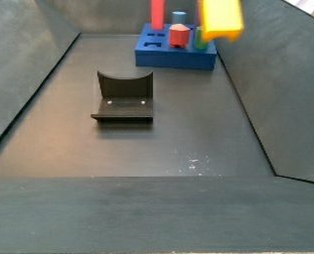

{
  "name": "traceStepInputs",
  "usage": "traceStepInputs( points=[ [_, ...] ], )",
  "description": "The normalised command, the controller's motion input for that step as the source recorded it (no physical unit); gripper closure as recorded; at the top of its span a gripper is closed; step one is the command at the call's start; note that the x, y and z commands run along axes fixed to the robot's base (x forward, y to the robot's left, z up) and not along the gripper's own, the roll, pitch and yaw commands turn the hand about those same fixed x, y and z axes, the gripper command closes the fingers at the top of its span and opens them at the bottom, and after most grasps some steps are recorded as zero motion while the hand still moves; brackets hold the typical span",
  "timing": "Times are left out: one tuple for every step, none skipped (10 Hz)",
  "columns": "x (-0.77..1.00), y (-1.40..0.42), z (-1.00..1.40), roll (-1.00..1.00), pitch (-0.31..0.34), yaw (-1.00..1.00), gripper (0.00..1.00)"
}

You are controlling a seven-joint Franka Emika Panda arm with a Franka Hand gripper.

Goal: Pick up the arch object. Move up. Place the arch object on the fixture. Regrasp the arch object. Rotate the arch object. Move to above the board. Insert the arch object.
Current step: Rotate the arch object.

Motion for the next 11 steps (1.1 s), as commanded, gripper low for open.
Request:
traceStepInputs(
  points=[
    [-0.27, -0.01, 0.08, -0.03, 0.072, -0.01, 1.00],
    [0.00, 0.00, 0.00, -0.95, -0.067, -1.00, 1.00],
    [0.04, 0.05, -0.01, -0.96, -0.048, -1.00, 1.00],
    [-0.05, 0.07, 0.03, -0.96, -0.018, -1.00, 1.00],
    [-0.08, 0.05, 0.04, -0.97, 0.018, -1.00, 1.00],
    [-0.06, 0.05, 0.03, -0.97, 0.067, -1.00, 1.00],
    [-0.01, 0.04, 0.02, -0.97, 0.143, -1.00, 1.00],
    [0.00, 0.03, 0.01, -0.96, 0.201, -1.00, 1.00],
    [-0.01, 0.03, 0.02, -0.96, 0.273, -1.00, 1.00],
    [-0.02, 0.03, 0.03, -0.97, 0.308, -1.00, 1.00],
    [-0.02, 0.03, 0.04, -0.99, 0.386, -1.00, 1.00]
  ],
)
